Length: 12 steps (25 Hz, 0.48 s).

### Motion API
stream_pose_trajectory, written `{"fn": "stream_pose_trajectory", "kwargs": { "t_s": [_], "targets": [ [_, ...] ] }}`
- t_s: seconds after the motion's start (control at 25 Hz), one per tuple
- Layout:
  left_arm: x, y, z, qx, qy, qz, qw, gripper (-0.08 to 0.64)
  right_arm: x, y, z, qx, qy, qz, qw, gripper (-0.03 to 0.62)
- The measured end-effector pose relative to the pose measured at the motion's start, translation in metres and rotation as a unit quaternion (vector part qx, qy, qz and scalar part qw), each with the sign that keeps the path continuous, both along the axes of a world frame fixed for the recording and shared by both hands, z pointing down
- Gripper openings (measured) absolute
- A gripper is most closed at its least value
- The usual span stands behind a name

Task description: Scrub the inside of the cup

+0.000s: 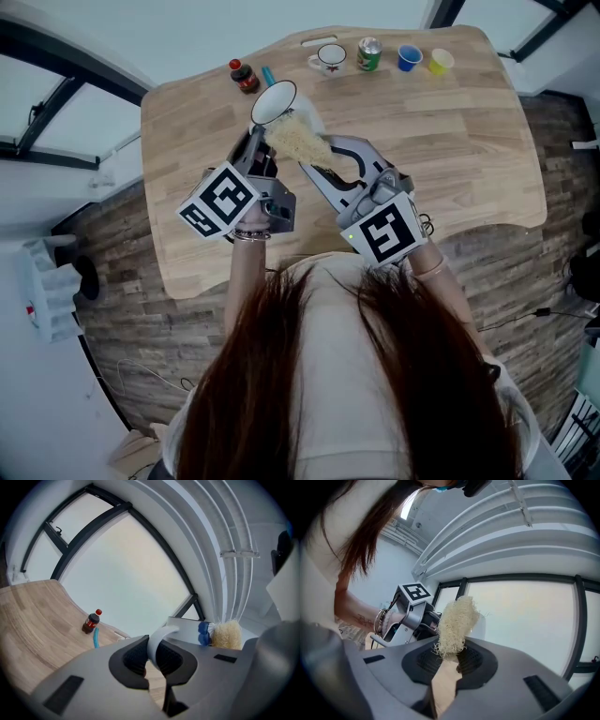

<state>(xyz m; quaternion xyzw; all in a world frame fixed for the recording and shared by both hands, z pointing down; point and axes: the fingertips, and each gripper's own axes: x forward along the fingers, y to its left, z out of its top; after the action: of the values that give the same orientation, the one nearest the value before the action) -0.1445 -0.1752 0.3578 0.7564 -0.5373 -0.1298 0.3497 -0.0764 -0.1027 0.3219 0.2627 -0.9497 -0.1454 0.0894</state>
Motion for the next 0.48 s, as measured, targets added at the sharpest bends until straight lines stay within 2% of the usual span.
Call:
{"fn": "stream_pose_trajectory", "kwargs": {
  "t_s": [0.28,0.48],
  "targets": [
    [0.003,0.004,-0.004,0.023,0.019,0.024,0.9993,0.025,0.004,0.003,-0.015,-0.041,-0.067,-0.025,0.997,0.080],
    [0.006,0.007,-0.012,0.045,0.023,0.039,0.9980,0.025,0.006,0.006,-0.021,-0.066,-0.093,-0.036,0.993,0.080]
  ]
}}
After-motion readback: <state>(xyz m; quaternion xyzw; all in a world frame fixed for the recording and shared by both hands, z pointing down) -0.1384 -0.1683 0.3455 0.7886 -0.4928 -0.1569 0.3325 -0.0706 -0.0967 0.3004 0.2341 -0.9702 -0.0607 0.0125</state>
